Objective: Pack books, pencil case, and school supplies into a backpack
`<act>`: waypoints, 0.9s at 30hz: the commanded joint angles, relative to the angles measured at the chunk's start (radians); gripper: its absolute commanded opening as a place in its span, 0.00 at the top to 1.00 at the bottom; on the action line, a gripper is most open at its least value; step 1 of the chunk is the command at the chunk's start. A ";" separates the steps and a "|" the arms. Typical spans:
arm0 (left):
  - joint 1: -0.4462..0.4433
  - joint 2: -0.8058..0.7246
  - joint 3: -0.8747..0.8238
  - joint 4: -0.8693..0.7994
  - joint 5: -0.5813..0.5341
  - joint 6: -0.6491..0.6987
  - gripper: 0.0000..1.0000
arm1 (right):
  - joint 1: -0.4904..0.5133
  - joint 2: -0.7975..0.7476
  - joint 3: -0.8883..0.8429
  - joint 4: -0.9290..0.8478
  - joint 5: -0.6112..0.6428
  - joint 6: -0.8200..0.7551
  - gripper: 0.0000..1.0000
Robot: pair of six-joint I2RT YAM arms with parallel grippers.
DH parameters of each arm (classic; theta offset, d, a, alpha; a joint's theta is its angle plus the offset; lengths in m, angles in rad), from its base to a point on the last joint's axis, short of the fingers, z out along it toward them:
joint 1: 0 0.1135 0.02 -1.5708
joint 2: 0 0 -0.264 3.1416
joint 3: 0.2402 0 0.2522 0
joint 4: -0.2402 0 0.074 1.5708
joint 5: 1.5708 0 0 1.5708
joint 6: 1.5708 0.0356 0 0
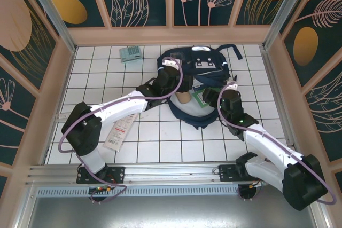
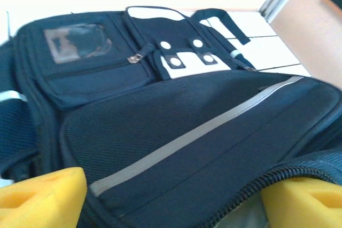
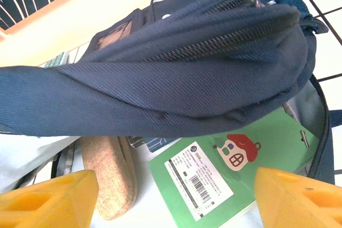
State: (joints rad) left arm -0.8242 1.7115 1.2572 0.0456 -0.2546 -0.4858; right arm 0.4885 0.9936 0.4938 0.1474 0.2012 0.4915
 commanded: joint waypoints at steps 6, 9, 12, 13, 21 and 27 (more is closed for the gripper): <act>0.188 -0.067 0.042 -0.048 -0.047 -0.075 0.06 | 0.009 0.075 -0.014 0.117 -0.013 -0.064 0.20; 0.294 -0.061 0.043 -0.073 0.008 -0.159 0.09 | 0.009 0.098 -0.011 0.141 -0.023 -0.084 0.19; 0.382 -0.055 0.030 -0.055 0.094 -0.205 0.14 | 0.006 0.123 0.001 0.163 -0.027 -0.104 0.17; 0.393 -0.058 0.025 -0.032 0.141 -0.196 0.14 | 0.006 0.133 0.008 0.166 -0.030 -0.106 0.17; 0.490 0.025 0.063 -0.061 0.109 -0.279 0.23 | -0.007 0.200 0.030 0.199 -0.076 -0.114 0.17; 0.664 0.182 0.083 0.043 0.278 -0.471 0.36 | -0.001 0.153 -0.002 0.222 -0.079 -0.114 0.16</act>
State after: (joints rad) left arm -0.2264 1.8236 1.3216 0.0341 -0.0677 -0.8219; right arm 0.4900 1.1839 0.4927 0.2825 0.1368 0.3958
